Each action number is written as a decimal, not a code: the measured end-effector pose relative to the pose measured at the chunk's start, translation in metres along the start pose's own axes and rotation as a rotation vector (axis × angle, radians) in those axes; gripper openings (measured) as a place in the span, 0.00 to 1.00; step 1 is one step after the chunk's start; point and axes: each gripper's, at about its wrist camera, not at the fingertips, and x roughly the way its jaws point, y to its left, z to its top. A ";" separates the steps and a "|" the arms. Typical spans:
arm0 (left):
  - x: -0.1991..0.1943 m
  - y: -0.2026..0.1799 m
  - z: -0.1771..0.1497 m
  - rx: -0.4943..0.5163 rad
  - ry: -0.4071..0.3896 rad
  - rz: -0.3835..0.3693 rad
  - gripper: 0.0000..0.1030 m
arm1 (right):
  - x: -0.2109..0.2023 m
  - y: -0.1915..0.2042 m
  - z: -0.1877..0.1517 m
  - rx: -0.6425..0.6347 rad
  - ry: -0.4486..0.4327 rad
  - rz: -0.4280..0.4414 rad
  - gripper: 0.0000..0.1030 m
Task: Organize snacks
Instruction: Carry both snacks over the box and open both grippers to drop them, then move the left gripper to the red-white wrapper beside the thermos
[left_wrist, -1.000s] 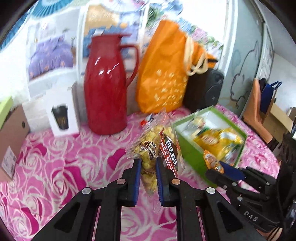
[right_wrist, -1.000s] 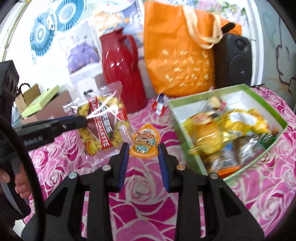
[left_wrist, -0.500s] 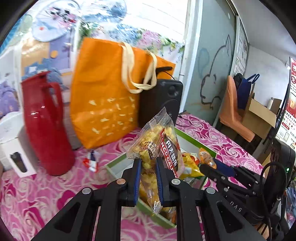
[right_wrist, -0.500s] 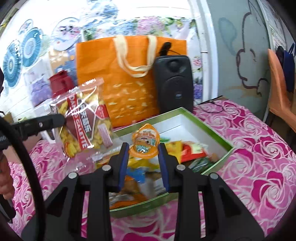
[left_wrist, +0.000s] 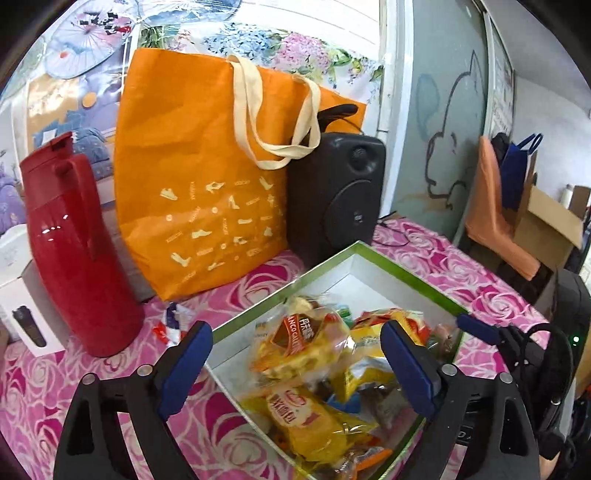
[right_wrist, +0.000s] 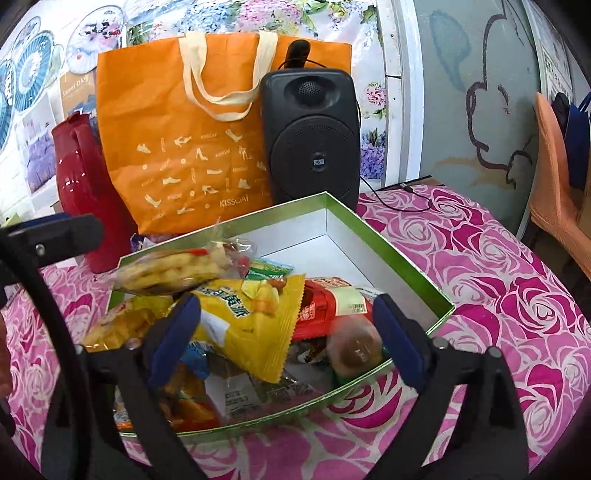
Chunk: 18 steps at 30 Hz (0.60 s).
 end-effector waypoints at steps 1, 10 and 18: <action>0.000 0.000 -0.001 0.013 -0.001 0.014 0.92 | 0.001 0.000 -0.001 -0.003 0.005 -0.001 0.92; -0.016 0.000 -0.004 0.034 -0.008 0.056 0.92 | -0.011 0.006 -0.002 0.006 0.005 0.002 0.96; -0.046 0.012 -0.003 0.011 -0.039 0.088 0.92 | -0.034 0.028 0.007 -0.022 -0.023 0.029 0.96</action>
